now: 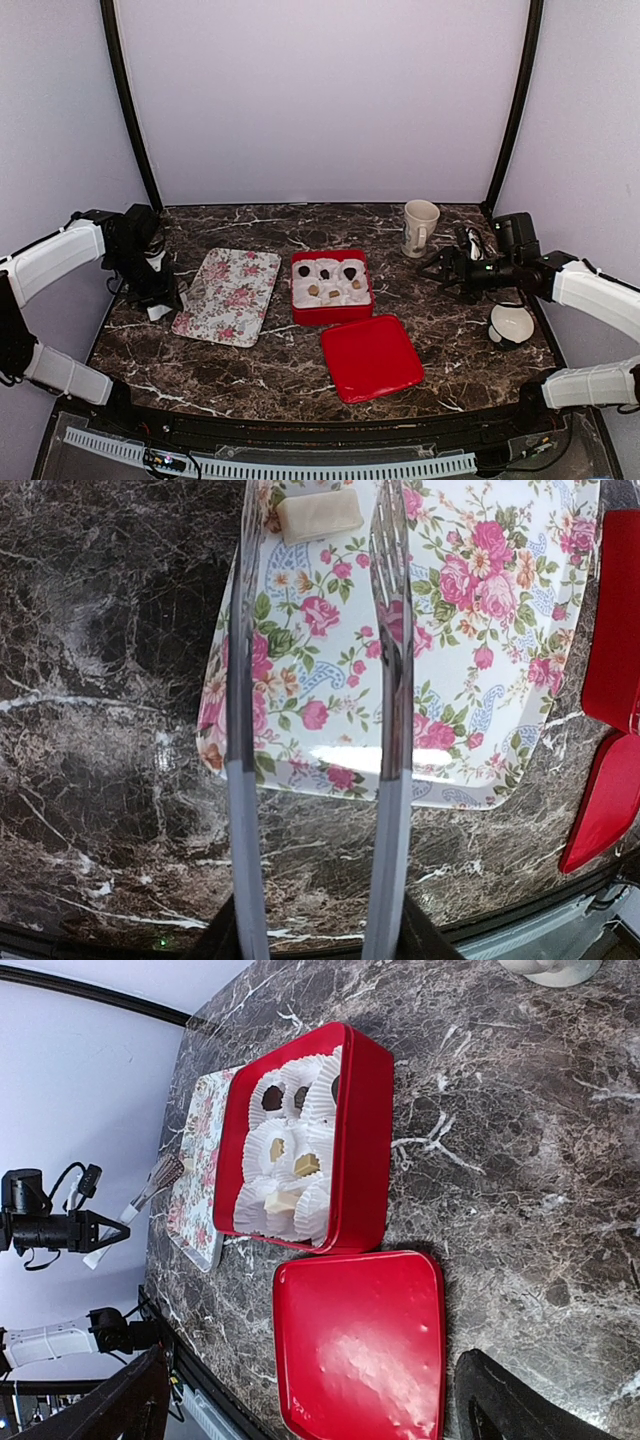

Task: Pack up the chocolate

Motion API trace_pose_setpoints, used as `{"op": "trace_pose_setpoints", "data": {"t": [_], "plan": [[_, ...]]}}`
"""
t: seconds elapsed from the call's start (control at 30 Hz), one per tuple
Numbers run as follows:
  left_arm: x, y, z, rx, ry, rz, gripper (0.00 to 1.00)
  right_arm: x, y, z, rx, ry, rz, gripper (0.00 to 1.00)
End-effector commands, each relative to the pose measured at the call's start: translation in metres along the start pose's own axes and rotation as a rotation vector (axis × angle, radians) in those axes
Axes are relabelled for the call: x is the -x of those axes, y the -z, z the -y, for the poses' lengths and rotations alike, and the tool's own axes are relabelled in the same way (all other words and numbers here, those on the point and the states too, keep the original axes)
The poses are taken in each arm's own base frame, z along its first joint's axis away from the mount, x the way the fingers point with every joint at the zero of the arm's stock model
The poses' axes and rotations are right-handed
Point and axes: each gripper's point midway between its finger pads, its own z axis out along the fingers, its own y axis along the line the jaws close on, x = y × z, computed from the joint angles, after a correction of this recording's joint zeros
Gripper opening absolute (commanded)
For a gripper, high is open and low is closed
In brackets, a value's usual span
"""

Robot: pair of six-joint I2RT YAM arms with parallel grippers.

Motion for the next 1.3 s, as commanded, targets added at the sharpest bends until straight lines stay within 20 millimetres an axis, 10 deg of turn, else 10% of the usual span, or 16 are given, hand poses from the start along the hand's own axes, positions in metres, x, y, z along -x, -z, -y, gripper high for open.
{"op": "trace_pose_setpoints", "data": {"t": [0.0, 1.27], "plan": [[0.005, -0.004, 0.000, -0.001, -0.020, 0.003, 0.42, 0.008, 0.003, -0.004, 0.013, 0.015, 0.040, 1.00], [0.030, 0.016, 0.028, -0.104, -0.100, 0.067, 0.30, 0.004, 0.009, -0.002, 0.002, 0.003, 0.050, 1.00]]}}
